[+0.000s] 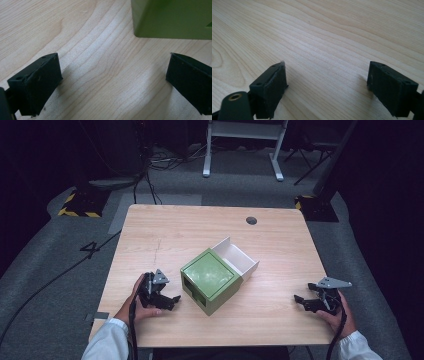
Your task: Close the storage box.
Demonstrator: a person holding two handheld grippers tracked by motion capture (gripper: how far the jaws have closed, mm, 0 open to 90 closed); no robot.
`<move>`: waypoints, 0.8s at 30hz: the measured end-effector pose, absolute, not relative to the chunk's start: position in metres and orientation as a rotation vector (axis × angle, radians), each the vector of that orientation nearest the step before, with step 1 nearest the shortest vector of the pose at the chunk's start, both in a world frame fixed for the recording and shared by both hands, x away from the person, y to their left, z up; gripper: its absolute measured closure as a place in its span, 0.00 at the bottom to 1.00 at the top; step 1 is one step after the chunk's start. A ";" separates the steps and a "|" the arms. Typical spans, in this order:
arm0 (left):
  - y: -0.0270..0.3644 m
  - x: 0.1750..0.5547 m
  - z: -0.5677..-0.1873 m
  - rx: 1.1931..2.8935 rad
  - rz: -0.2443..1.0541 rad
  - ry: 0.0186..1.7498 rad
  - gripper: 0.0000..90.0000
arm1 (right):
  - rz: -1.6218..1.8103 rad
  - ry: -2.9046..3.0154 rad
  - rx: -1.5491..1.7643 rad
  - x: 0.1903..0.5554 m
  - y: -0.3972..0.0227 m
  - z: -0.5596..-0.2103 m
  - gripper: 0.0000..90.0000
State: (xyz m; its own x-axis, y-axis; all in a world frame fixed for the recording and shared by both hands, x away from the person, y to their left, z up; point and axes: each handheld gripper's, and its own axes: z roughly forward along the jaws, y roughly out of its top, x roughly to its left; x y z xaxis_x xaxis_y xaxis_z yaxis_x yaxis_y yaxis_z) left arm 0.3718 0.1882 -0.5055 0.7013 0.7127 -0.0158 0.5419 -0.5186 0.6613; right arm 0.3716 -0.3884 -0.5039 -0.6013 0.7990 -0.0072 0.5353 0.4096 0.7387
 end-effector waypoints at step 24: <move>0.189 0.372 -0.505 2.276 0.320 0.893 0.00 | 0.986 2.310 1.093 0.393 -0.373 -0.478 0.23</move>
